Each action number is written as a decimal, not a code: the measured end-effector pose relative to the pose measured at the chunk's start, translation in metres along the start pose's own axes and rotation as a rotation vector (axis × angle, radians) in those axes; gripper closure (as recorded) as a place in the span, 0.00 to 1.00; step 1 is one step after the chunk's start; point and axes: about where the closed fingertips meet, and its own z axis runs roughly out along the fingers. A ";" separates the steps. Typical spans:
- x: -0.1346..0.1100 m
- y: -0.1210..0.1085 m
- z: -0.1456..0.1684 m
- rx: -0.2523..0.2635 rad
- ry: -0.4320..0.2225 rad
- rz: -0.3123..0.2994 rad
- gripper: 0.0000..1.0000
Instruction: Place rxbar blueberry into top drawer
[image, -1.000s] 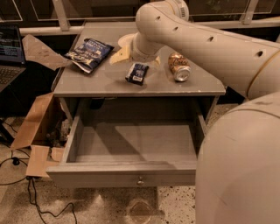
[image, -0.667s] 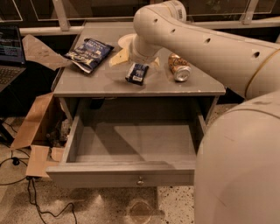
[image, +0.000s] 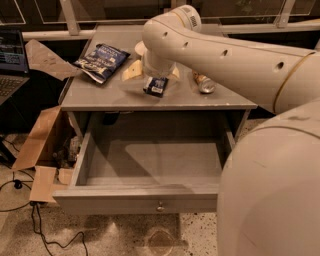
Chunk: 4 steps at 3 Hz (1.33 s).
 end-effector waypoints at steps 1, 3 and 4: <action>0.000 0.000 0.000 0.000 0.000 0.000 0.18; 0.000 0.000 0.000 0.000 0.000 0.000 0.66; 0.000 0.000 0.000 0.000 0.000 0.000 0.87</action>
Offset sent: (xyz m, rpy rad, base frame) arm 0.0000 0.0000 0.0000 0.0000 0.0000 0.0000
